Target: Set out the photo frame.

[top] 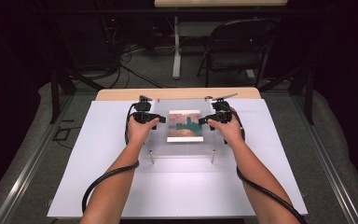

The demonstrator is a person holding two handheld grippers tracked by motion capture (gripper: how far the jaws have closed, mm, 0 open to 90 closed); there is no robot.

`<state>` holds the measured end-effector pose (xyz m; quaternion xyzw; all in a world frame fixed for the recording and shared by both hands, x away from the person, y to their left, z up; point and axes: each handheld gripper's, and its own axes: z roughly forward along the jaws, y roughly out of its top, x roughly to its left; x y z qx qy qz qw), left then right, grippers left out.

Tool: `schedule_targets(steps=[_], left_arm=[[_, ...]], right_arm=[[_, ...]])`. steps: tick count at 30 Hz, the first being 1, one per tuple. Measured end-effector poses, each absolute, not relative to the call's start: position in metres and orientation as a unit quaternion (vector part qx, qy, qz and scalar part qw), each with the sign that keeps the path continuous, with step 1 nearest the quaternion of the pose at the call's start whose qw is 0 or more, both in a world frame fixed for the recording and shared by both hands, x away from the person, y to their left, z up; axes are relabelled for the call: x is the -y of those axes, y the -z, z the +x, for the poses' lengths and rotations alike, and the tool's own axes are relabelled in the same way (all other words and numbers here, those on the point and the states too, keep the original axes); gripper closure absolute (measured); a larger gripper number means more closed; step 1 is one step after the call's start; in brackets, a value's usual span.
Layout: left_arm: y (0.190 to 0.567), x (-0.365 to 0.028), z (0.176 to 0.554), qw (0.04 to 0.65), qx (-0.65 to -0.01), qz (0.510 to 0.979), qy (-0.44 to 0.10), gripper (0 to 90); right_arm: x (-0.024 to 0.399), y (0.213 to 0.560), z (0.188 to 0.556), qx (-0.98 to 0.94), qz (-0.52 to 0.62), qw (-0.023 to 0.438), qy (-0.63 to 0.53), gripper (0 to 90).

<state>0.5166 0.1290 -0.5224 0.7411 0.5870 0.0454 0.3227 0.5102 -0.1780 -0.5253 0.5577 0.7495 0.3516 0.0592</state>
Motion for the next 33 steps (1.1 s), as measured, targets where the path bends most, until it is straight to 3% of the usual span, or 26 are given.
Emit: schedule_targets(steps=[9, 17, 33], left_arm=[[0.524, -0.1259, 0.5172, 0.322, -0.595, 0.736, -0.039, 25.2], [0.5273, -0.124, 0.5195, 0.322, -0.601, 0.731, -0.021, 18.1], [0.524, -0.1229, 0.5198, 0.314, -0.612, 0.726, -0.014, 20.8]], right_arm=[[0.1746, 0.5276, 0.5106, -0.747, 0.561, 0.059, -0.352, 18.5], [0.1769, 0.5316, 0.513, -0.741, 0.566, 0.031, -0.36, 16.2], [0.1737, 0.531, 0.5123, -0.739, 0.568, 0.04, -0.36, 15.3]])
